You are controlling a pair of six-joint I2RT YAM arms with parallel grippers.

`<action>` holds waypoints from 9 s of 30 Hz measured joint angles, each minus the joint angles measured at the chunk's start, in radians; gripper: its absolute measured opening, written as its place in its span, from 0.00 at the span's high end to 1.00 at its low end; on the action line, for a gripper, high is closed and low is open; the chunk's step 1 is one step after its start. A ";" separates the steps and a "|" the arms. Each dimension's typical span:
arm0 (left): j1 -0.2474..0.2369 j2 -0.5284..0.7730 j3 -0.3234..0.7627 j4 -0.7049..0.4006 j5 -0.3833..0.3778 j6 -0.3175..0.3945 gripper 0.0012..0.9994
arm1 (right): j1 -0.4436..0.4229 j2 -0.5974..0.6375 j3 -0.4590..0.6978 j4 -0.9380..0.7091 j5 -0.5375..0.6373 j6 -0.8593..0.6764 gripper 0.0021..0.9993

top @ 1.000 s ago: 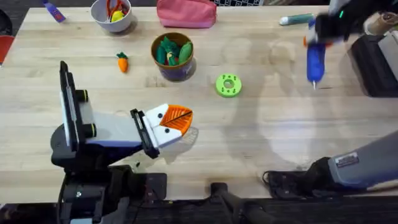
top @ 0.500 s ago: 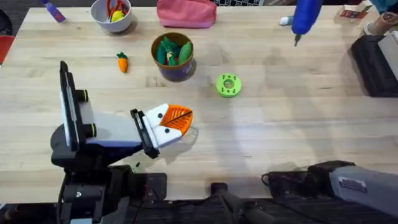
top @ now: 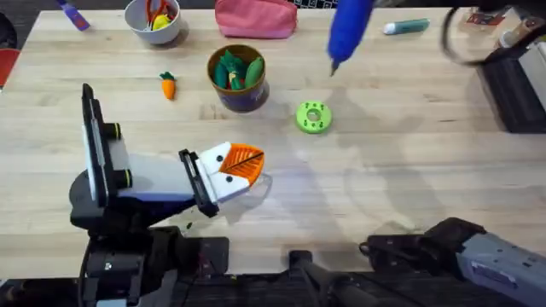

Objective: Pick up the gripper from the table and insert it into the empty holder that is missing its gripper. Then pick up a screw, insert it into the mounting hole, and use the screwdriver to tighten it. Finally, clean up the table by picking up the vegetable and placing it into the bucket.

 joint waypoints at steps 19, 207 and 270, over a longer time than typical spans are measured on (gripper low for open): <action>0.000 0.000 0.000 0.000 0.000 0.000 0.98 | 0.232 -0.005 -0.258 0.633 -0.258 0.019 0.98; 0.000 0.000 0.000 -0.001 0.004 0.000 0.98 | -0.328 0.758 0.053 -0.474 0.178 -1.509 0.03; 0.170 1.359 1.324 -0.990 -1.083 0.024 0.01 | -0.219 -0.247 -0.284 -0.654 -0.016 -0.272 0.01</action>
